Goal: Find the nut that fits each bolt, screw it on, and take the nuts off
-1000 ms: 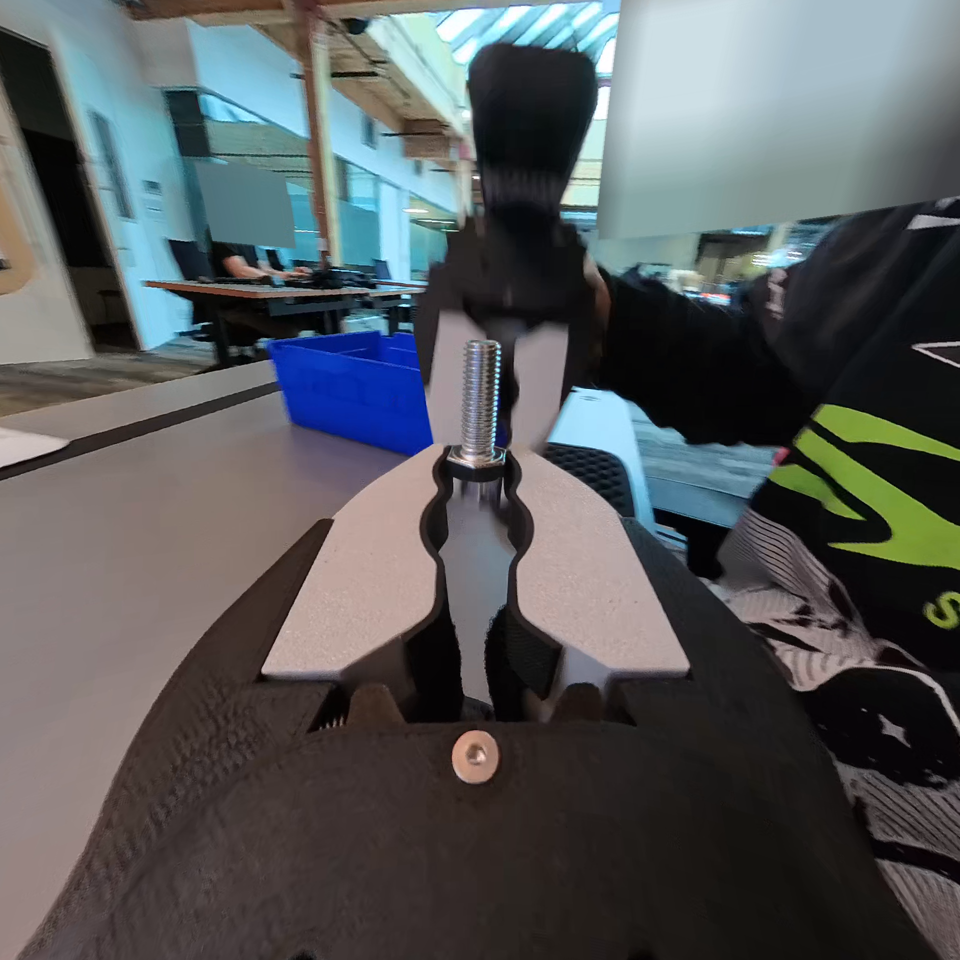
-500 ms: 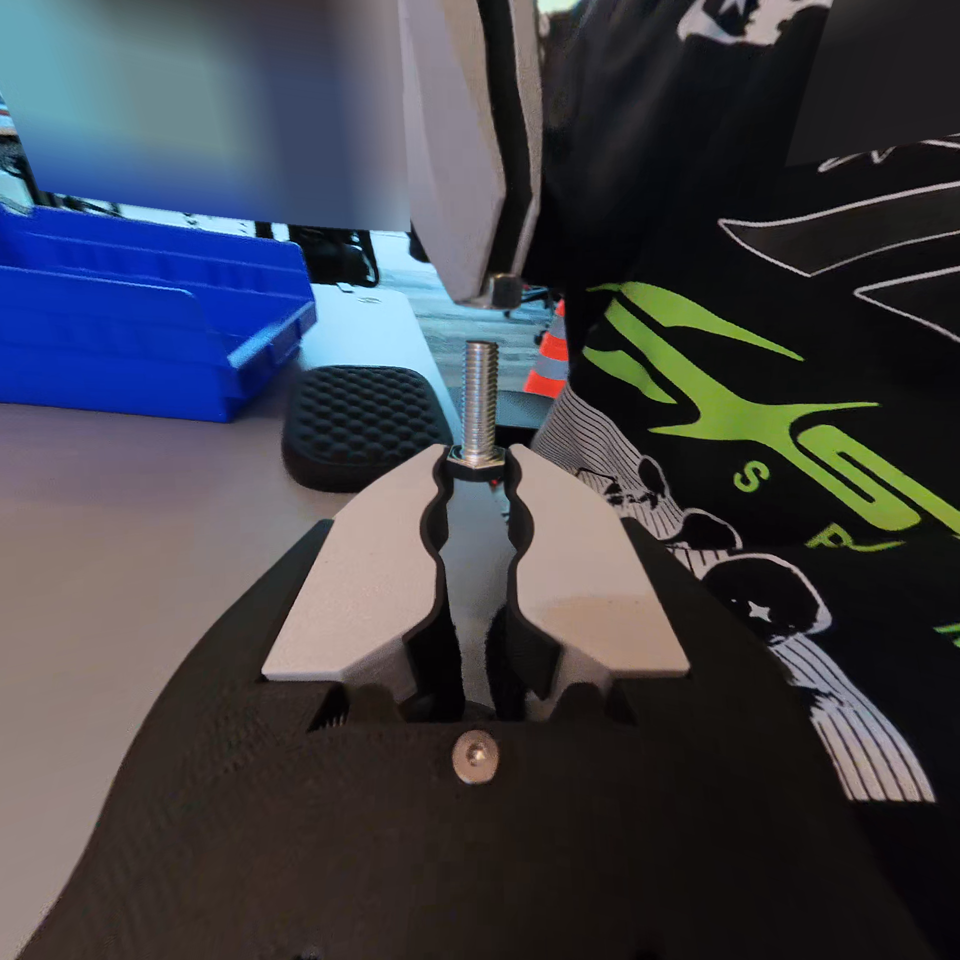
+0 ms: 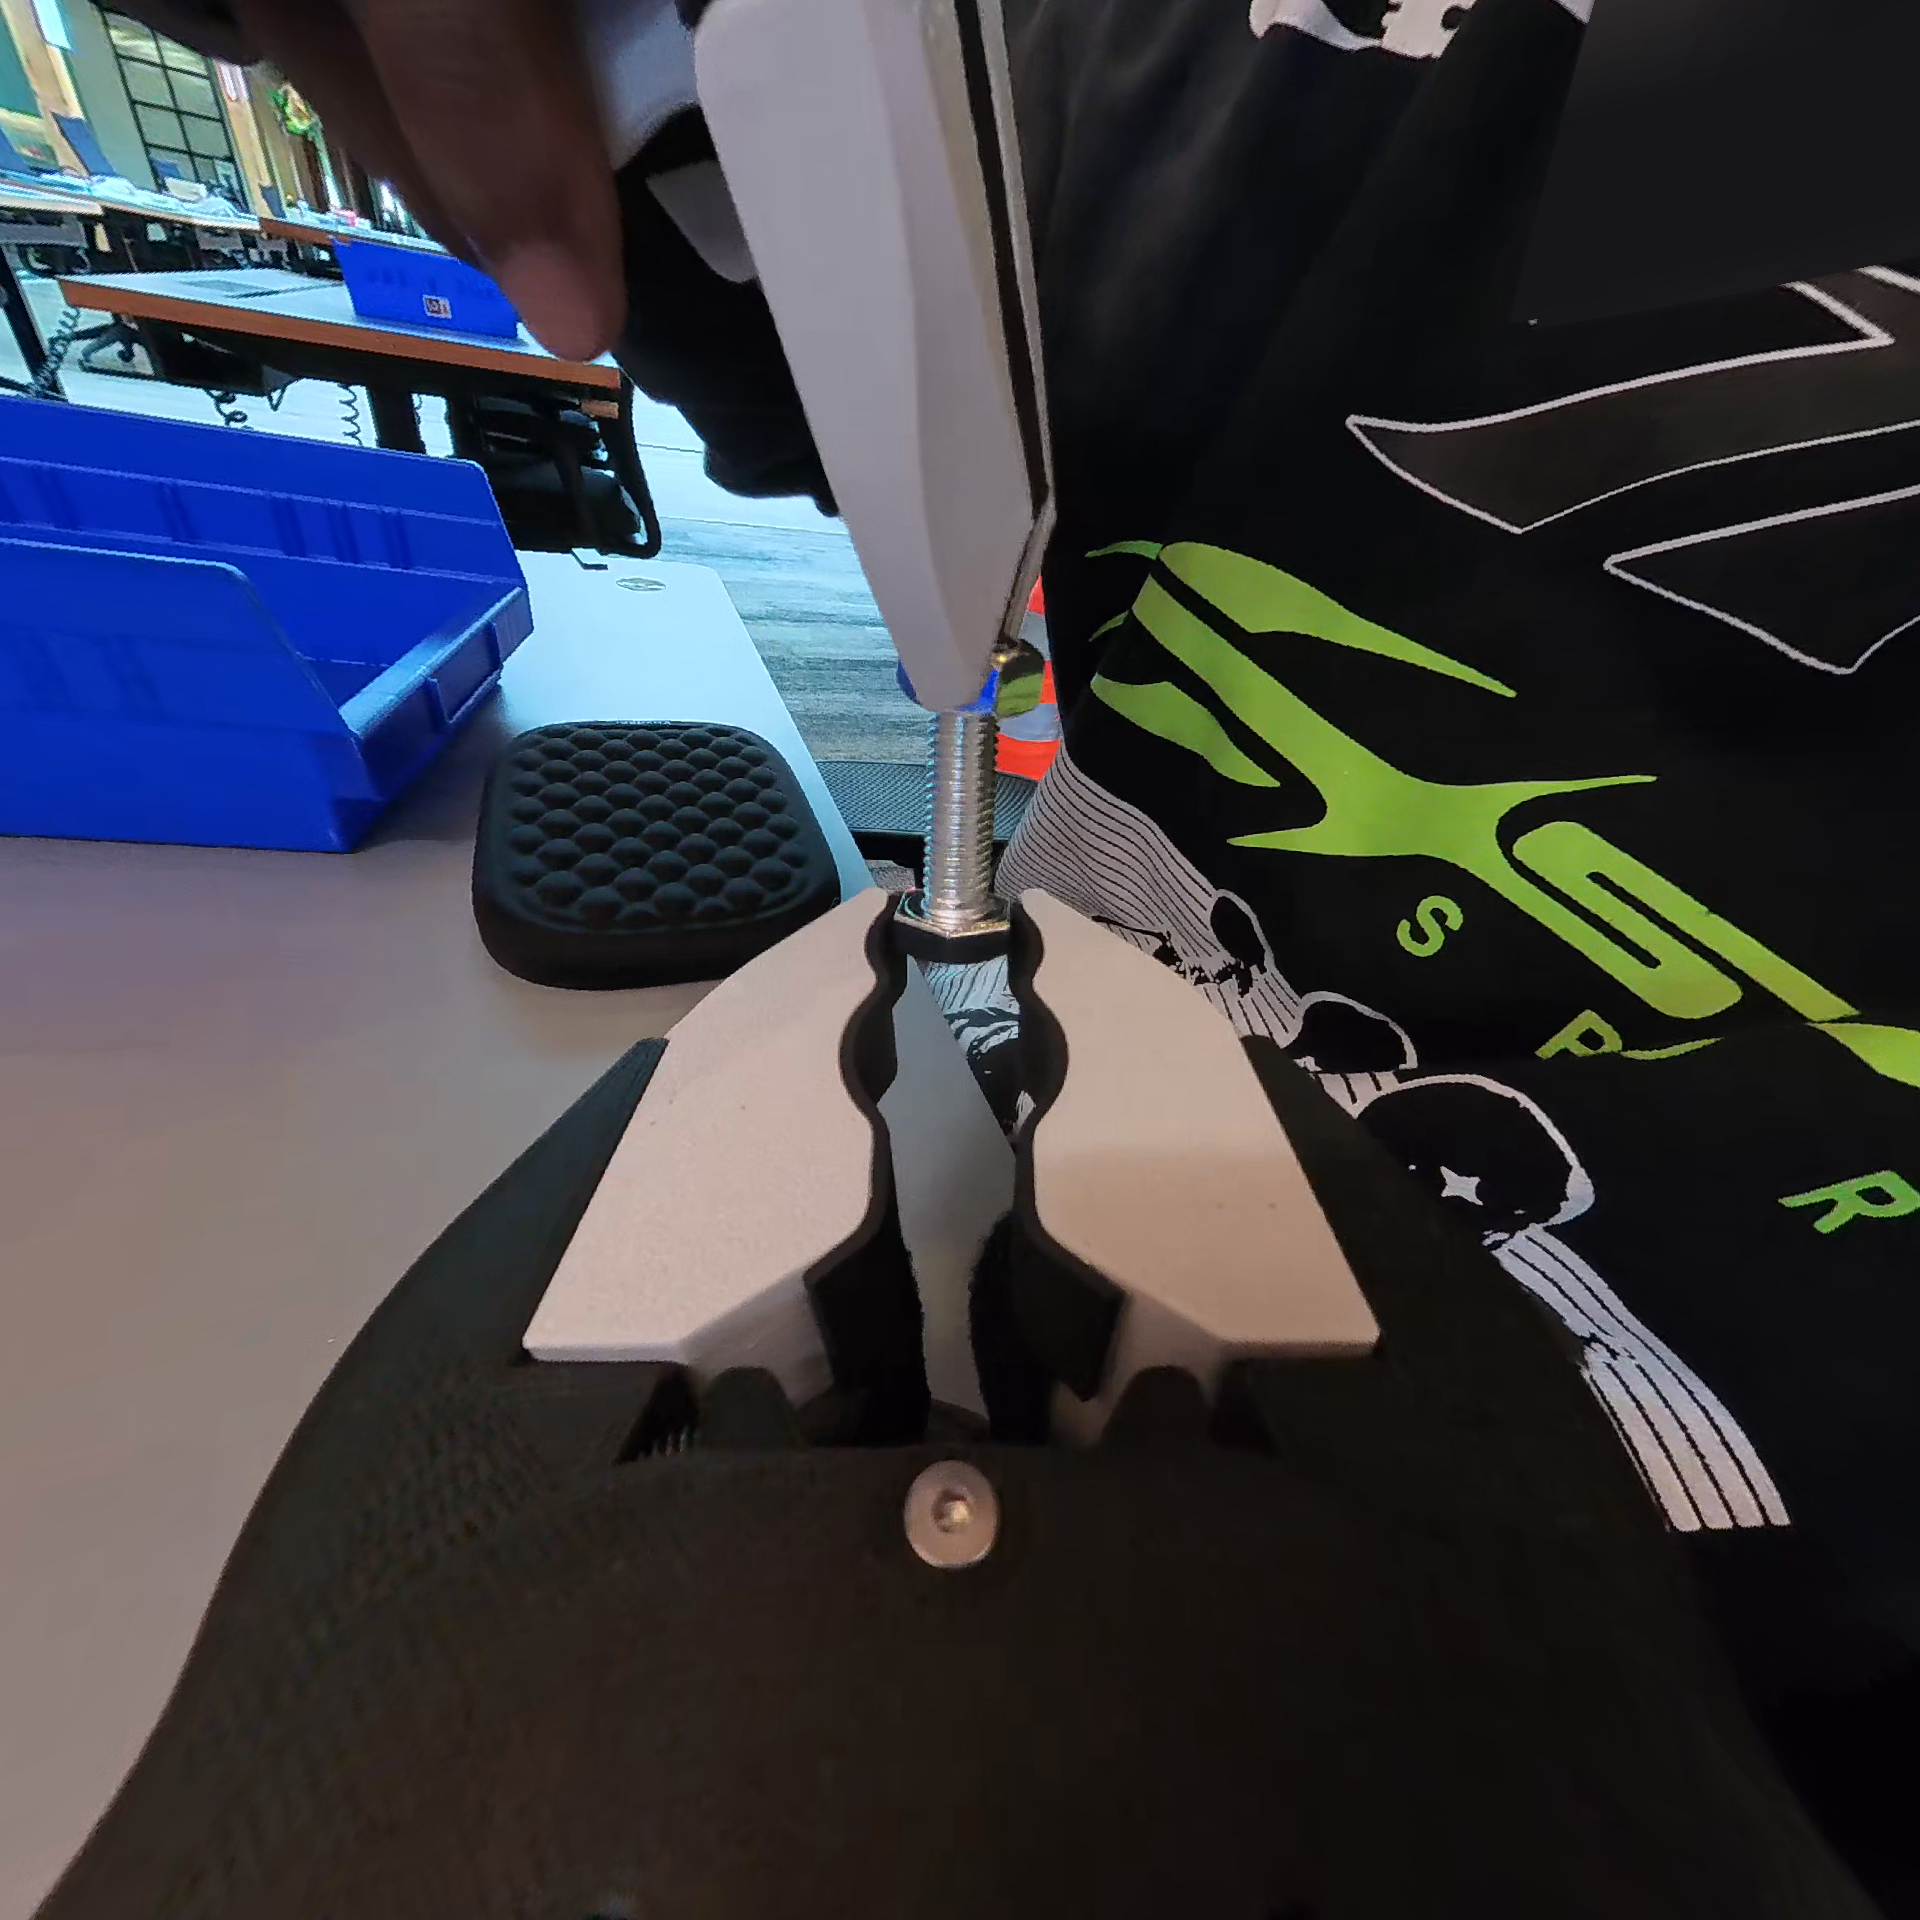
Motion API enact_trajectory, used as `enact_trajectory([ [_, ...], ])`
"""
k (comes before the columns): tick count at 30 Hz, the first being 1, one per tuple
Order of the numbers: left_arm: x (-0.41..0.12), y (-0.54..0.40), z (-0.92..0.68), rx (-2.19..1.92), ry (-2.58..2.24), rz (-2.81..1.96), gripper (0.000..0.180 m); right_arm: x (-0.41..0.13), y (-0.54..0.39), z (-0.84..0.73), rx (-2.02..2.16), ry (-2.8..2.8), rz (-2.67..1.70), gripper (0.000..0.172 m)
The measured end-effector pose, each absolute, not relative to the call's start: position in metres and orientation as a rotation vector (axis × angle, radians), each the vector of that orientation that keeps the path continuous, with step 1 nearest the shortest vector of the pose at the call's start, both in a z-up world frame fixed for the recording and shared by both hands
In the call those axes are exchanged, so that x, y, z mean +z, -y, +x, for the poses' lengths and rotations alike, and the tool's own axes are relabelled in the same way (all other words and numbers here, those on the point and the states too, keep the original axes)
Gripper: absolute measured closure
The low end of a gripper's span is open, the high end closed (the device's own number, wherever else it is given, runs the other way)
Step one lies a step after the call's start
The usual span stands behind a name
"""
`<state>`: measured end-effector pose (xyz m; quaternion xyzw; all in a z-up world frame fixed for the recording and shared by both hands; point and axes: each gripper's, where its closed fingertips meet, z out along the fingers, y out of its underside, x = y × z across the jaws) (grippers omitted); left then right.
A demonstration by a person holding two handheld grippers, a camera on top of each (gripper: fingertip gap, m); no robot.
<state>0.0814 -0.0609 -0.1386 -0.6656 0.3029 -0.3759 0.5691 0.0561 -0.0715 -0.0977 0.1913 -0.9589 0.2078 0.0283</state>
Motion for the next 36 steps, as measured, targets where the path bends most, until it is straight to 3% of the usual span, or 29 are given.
enact_trajectory([
  [6,-0.137,0.057,0.077,-0.836,-0.669,-1.559,0.162,-0.097,0.07,0.051,0.647,2.957,0.5,0.154],
  [28,-0.144,0.014,0.009,0.011,-0.023,-1.745,0.162,-0.103,0.035,0.004,0.363,2.881,-0.609,0.154],
  [36,-0.142,0.011,0.003,0.077,0.022,-1.72,0.162,-0.101,0.034,0.001,0.358,2.865,-0.692,0.154],
])
